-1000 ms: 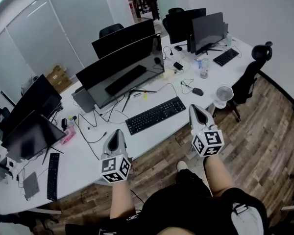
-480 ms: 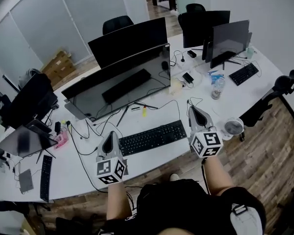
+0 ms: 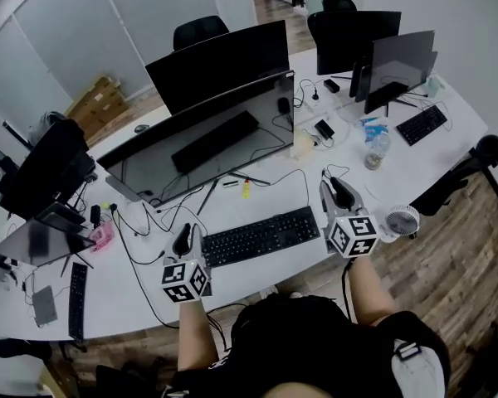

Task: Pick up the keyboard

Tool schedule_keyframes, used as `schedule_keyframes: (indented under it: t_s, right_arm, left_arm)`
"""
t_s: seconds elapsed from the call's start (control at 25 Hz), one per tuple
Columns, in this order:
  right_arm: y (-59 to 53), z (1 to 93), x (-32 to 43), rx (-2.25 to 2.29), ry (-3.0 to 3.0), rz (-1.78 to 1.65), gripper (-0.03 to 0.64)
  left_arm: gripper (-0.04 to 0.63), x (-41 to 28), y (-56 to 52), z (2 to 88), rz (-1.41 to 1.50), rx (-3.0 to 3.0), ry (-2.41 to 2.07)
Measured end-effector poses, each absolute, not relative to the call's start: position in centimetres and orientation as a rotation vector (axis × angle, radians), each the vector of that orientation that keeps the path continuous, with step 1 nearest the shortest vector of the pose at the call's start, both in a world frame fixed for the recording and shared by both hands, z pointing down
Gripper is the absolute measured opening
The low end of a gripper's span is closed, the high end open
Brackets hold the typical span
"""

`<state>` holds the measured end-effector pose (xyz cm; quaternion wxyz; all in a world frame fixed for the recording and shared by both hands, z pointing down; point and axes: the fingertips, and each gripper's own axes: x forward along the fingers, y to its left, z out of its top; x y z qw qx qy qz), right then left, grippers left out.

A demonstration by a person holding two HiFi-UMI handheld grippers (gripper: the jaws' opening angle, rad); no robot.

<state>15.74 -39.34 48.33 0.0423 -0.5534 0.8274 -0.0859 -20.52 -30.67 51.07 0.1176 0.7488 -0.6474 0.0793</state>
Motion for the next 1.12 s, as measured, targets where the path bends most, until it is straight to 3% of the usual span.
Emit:
schedule_keyframes:
  t_s: [0.16,0.6,1.12]
  right_arm:
    - [-41.1,54.4,16.5,-1.706,2.585,-0.491,0.122]
    - [-40.9,72.9,17.4,-1.752,2.710,-1.189,0.161]
    - [-40.9,78.4,15.4,-1.601,2.767,-1.494,0.163]
  left_arm:
    - [0.172,-22.7,-31.5,57.4,0.284,2.064,-1.788]
    - [0.198,-25.6,-28.1,75.3,0.589,1.726,-1.510]
    - [0.239,-25.5,-27.1,82.7,0.573,1.636,-1.275]
